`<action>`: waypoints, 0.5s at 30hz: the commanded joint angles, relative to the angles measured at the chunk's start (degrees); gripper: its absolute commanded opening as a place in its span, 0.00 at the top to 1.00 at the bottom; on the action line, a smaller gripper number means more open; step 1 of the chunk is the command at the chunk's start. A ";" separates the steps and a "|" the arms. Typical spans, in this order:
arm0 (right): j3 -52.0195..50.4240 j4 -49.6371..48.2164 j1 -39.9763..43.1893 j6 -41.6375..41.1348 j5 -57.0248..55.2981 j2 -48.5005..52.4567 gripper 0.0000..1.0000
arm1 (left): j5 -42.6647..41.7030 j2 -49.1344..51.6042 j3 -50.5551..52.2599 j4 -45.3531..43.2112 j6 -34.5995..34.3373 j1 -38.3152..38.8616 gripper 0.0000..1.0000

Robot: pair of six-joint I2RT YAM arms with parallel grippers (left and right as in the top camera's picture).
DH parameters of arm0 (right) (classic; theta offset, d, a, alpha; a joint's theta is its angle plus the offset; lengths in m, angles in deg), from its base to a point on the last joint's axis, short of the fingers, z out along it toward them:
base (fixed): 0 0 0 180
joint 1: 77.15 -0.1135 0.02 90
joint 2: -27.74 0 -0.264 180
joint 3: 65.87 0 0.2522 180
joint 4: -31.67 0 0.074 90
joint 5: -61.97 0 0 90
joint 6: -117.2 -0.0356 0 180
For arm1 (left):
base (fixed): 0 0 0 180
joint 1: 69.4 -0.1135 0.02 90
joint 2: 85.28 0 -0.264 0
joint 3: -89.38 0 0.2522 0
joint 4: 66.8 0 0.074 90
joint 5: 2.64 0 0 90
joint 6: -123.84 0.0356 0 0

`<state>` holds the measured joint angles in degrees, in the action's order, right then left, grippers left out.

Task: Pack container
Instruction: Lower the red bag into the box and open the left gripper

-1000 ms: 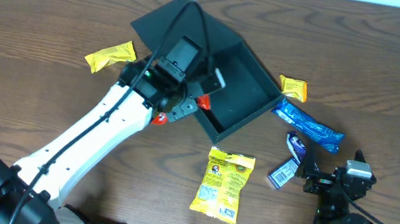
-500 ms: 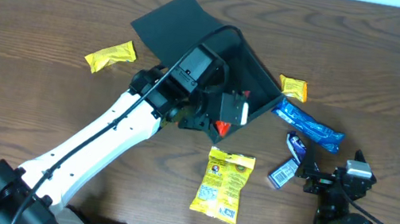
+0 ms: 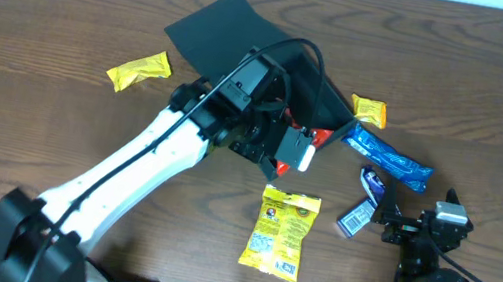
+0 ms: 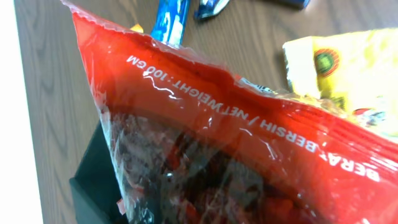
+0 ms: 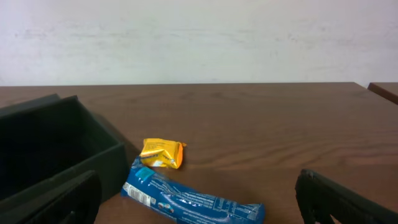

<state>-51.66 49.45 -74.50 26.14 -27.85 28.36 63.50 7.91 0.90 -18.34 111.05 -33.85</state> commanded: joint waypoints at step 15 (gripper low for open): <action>-0.13 0.26 -0.44 -0.83 0.04 -0.33 0.01 | -5.70 7.98 -1.31 -4.57 7.34 -5.57 0.70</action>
<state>-51.66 49.42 -74.50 26.12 -27.85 28.36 61.20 15.06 0.90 -22.10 116.71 -39.31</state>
